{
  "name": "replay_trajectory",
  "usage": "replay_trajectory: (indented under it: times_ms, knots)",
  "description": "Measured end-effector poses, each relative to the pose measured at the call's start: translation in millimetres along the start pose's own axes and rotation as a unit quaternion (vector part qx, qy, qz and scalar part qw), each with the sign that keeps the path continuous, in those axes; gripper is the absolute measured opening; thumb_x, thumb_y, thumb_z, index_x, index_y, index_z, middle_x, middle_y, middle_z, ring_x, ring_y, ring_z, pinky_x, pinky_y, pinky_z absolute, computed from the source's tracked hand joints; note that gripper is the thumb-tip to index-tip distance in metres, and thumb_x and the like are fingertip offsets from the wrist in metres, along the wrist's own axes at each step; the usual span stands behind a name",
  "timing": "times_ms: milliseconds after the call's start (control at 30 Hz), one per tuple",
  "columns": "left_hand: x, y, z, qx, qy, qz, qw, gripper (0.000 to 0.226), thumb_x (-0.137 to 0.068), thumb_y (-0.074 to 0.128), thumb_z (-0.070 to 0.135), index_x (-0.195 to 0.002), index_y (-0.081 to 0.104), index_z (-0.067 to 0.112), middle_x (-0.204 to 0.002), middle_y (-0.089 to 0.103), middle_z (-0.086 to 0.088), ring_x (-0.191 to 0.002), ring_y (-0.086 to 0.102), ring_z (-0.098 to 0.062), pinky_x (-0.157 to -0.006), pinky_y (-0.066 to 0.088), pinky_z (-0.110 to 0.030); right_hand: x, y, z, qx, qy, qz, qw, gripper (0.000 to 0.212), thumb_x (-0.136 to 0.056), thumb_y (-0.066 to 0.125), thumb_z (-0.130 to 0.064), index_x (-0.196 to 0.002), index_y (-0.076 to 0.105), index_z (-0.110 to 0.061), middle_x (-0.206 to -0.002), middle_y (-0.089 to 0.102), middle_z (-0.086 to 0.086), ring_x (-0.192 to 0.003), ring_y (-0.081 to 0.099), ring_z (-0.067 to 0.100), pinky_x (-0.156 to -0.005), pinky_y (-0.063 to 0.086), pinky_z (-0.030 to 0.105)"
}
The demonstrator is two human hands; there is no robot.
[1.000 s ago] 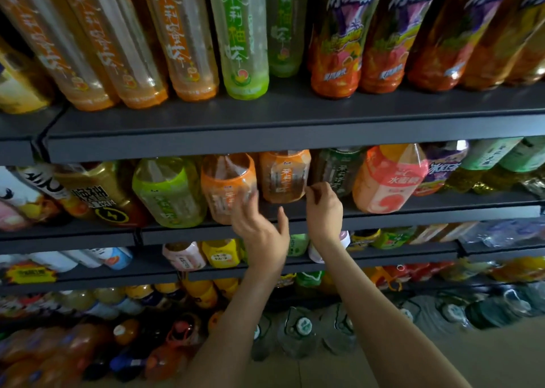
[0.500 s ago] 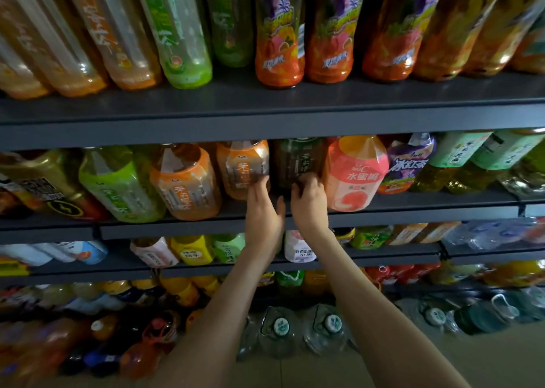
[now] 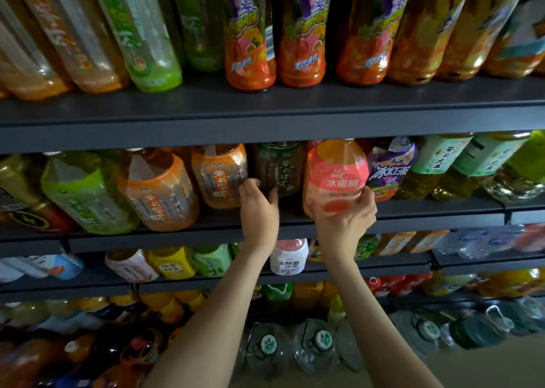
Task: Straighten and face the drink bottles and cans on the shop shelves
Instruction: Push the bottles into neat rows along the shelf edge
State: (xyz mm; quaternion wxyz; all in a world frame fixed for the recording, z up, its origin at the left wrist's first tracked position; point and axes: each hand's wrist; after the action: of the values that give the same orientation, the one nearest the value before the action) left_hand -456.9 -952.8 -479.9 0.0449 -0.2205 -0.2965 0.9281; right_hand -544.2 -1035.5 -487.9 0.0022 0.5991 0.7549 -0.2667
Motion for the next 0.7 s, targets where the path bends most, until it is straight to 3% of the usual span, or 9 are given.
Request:
replay_trajectory:
  times_ms: [133,333,500,633,700]
  knots:
    - [6,8,8,-0.019,-0.015,-0.001,1.0,0.047,-0.087,0.066,0.018,-0.124,0.047,-0.005,-0.119,0.053,-0.021,-0.104,0.059,-0.033,-0.075,0.05,-0.028,-9,1,4,-0.043,-0.005,-0.052,0.998,0.11,-0.063,0.087,-0.022,-0.145,0.017,-0.003,-0.141,0.034,0.016,-0.129,0.033,0.029,-0.103,0.029,0.029]
    - [21,11,14,-0.008,-0.025,-0.03,0.999,0.057,-0.091,0.058,0.013,-0.14,0.034,-0.005,-0.138,0.043,-0.02,-0.119,0.054,-0.033,-0.088,0.05,-0.031,-12,0,10,-0.045,-0.019,-0.071,0.996,0.108,-0.068,0.083,-0.026,-0.147,0.012,-0.003,-0.144,0.03,0.016,-0.133,0.031,0.03,-0.107,0.036,0.044]
    - [32,8,30,-0.002,-0.022,-0.034,0.999,0.057,-0.094,0.054,0.015,-0.144,0.03,-0.001,-0.145,0.038,-0.017,-0.128,0.046,-0.03,-0.095,0.044,-0.029,-13,-4,6,-0.054,-0.015,-0.122,0.991,0.111,-0.071,0.081,-0.033,-0.149,0.007,-0.005,-0.15,0.025,0.015,-0.138,0.027,0.028,-0.109,0.035,0.043]
    - [53,14,57,0.016,-0.029,-0.028,0.999,0.056,-0.093,0.058,0.021,-0.14,0.036,0.0,-0.141,0.043,-0.017,-0.126,0.048,-0.028,-0.091,0.038,-0.018,-19,-29,15,-0.069,-0.019,-0.18,0.981,0.094,-0.081,0.073,-0.033,-0.15,0.013,-0.011,-0.151,0.028,0.009,-0.138,0.029,0.02,-0.105,0.037,0.029]
    - [61,20,73,0.036,-0.049,-0.027,0.998,0.06,-0.091,0.061,0.027,-0.14,0.036,0.001,-0.138,0.044,-0.015,-0.124,0.049,-0.026,-0.086,0.038,-0.015,-27,-49,27,-0.043,-0.038,-0.182,0.982,0.077,-0.09,0.063,-0.031,-0.15,0.017,-0.014,-0.152,0.028,0.008,-0.139,0.027,0.02,-0.107,0.036,0.035]
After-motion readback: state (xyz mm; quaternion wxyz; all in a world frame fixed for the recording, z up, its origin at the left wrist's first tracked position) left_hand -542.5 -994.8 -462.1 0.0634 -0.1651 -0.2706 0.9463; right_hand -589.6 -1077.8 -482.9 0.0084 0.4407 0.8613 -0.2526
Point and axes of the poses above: each hand's wrist, its own x-axis away from the middle knuckle, its own y-axis out of the palm, z = x × y
